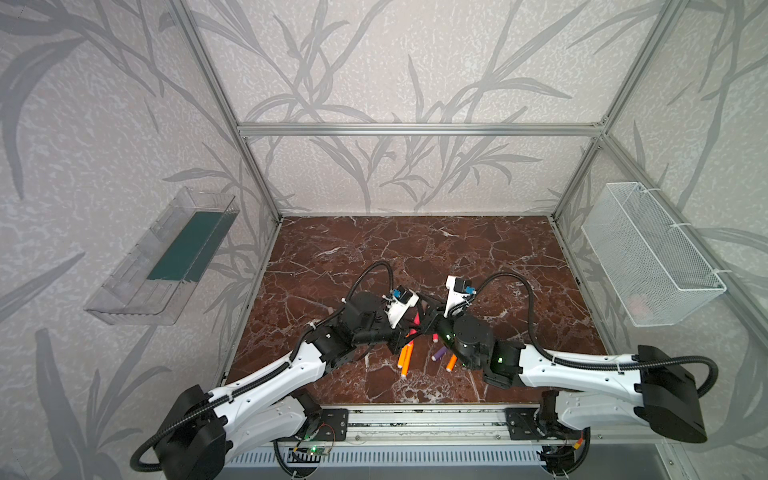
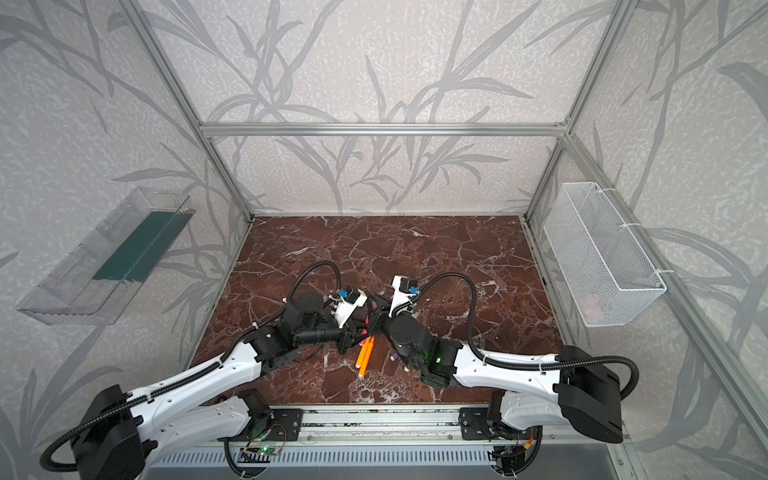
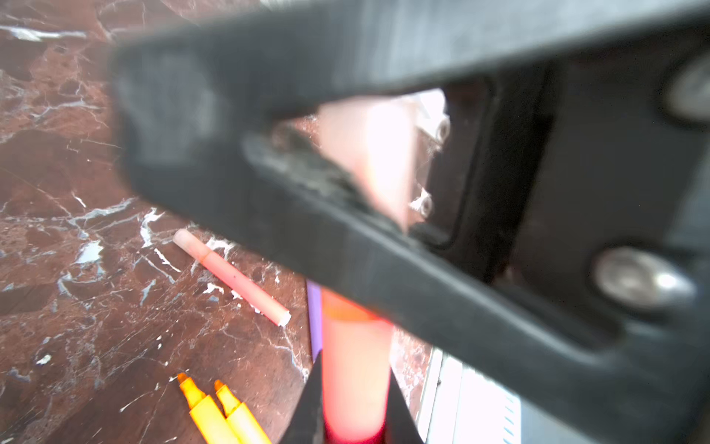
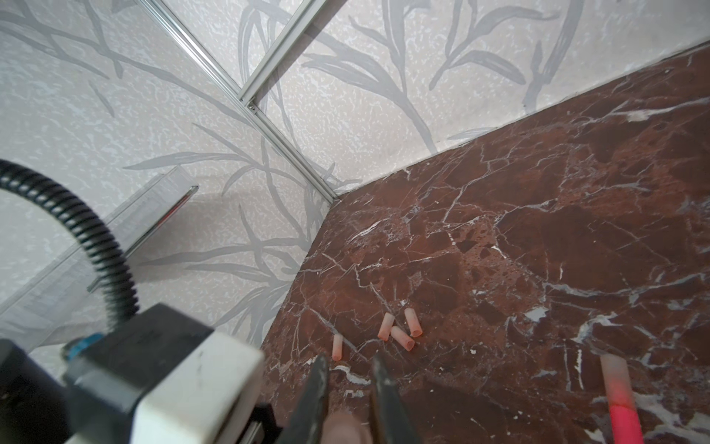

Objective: Insert the pens into the pen caps

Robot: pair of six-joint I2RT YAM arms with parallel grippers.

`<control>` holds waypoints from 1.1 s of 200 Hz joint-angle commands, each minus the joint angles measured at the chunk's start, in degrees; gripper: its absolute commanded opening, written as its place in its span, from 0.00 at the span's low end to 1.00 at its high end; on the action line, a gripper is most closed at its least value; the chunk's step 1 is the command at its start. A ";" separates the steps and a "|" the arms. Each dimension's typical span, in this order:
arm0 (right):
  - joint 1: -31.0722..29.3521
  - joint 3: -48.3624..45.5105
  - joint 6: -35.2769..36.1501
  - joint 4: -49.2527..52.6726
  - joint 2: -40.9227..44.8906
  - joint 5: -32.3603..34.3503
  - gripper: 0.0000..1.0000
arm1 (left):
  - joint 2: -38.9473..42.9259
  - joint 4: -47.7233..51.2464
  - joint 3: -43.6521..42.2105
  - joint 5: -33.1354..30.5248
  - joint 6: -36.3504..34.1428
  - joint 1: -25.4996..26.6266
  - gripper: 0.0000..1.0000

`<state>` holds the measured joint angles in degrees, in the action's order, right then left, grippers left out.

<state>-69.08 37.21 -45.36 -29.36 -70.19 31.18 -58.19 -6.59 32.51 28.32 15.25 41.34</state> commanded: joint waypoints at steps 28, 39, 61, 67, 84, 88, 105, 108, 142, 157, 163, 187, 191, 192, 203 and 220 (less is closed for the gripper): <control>-2.47 -2.23 5.13 5.77 3.11 -1.52 0.38 | 3.79 -15.35 -2.42 -3.09 4.61 -0.71 0.00; -2.46 -2.17 6.32 5.39 3.77 -1.14 0.42 | 4.04 -16.01 -3.17 -3.26 4.68 -0.16 0.00; -2.44 -3.09 7.30 5.61 6.22 0.76 0.45 | 4.54 -16.87 -4.31 -4.01 4.38 1.01 0.00; -2.45 -3.64 7.57 5.66 7.26 1.57 0.46 | 4.67 -16.89 -4.47 -4.26 4.20 1.43 0.00; -2.42 -5.52 8.44 5.57 11.07 4.15 0.49 | 4.70 -16.76 -5.02 -5.18 3.19 2.65 0.00; -2.38 -5.96 8.53 5.48 12.09 4.66 0.50 | 4.63 -16.79 -5.13 -5.52 2.89 3.02 0.00; -2.33 -7.29 11.13 5.46 16.24 4.90 0.53 | 4.21 -16.34 -5.35 -6.86 1.64 4.47 0.00; -2.22 -7.48 11.41 5.46 16.82 4.72 0.54 | 4.16 -16.24 -5.29 -6.97 1.37 4.76 0.00; -2.11 -6.76 13.94 3.59 18.06 1.51 0.60 | 3.42 -15.73 -5.51 -9.49 -0.39 7.57 0.00; -2.13 -5.41 14.29 3.11 16.14 -0.50 0.61 | 3.04 -16.16 -5.65 -9.86 -0.61 8.22 0.00; -2.12 -4.93 14.29 2.98 15.13 -1.03 0.61 | 2.85 -16.26 -5.70 -9.95 -0.62 8.40 0.00; -2.18 -2.96 13.99 1.55 11.03 -2.32 0.62 | 1.96 -16.43 -5.53 -10.00 -0.82 9.06 0.00; -2.13 -2.69 13.99 1.24 10.39 -2.47 0.62 | 1.82 -16.44 -5.46 -10.10 -0.81 9.18 0.00; -2.16 -2.64 13.99 1.15 10.23 -2.50 0.62 | 1.80 -16.44 -5.45 -10.07 -0.82 9.19 0.00; -2.18 -1.90 13.99 0.57 8.52 -2.63 0.62 | 1.42 -16.43 -5.33 -10.12 -0.95 9.44 0.00; -2.09 -0.76 13.64 0.41 6.15 -2.14 0.57 | 1.24 -16.76 -5.44 -10.02 -1.00 9.63 0.00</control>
<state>-71.29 33.45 -32.47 -26.20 -61.60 29.21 -56.62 -21.37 27.57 18.90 15.73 50.48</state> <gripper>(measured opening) 0.616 0.158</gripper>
